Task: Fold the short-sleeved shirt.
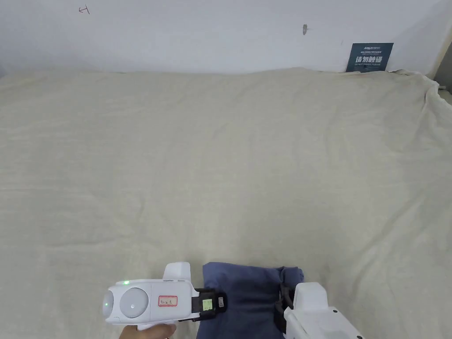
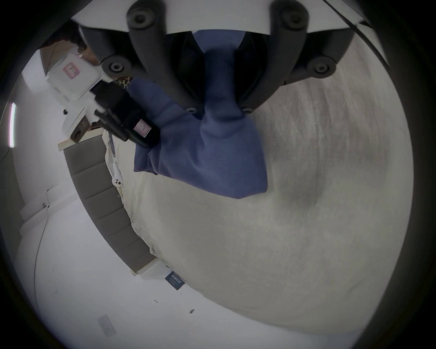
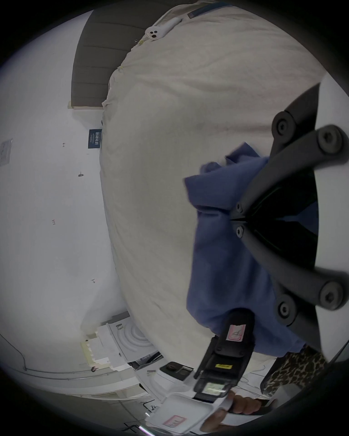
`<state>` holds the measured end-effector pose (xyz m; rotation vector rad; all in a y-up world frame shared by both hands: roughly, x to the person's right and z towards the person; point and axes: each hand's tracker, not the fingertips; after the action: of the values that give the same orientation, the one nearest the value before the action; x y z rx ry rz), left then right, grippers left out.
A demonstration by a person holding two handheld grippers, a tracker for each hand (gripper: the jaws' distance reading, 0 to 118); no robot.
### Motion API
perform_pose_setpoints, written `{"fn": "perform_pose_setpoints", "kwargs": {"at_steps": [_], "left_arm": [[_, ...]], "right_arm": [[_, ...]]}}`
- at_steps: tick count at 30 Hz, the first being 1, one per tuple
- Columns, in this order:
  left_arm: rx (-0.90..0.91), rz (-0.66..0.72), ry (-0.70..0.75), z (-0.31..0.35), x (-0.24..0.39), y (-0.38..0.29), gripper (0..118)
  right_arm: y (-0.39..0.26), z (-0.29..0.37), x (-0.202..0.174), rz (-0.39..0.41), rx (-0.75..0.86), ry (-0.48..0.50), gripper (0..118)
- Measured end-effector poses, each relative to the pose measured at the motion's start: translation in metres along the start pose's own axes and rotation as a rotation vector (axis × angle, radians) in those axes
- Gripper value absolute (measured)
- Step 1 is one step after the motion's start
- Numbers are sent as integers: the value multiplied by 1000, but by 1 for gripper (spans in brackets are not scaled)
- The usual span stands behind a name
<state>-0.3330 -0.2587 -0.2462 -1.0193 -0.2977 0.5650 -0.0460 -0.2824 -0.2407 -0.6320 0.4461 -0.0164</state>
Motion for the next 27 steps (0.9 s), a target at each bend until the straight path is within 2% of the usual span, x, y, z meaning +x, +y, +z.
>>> {"fn": "perform_pose_setpoints", "kwargs": {"at_steps": [3, 8, 11, 15, 21, 27], "left_arm": [[20, 14, -18, 13, -1, 7, 16], [50, -61, 39, 44, -3, 28, 16], [78, -52, 82, 71, -20, 43, 16], [130, -43, 190, 117, -54, 62, 16], [189, -15, 380, 198, -104, 84, 16], [238, 87, 563, 261, -179, 104, 16]], "right_arm": [[28, 18, 5, -12, 86, -6, 0], [78, 51, 14, 58, 233, -47, 0], [105, 68, 17, 93, 301, -66, 0], [132, 85, 17, 126, 366, -83, 0], [154, 93, 4, 132, 406, -77, 0], [158, 84, -4, 116, 403, -72, 0]]}}
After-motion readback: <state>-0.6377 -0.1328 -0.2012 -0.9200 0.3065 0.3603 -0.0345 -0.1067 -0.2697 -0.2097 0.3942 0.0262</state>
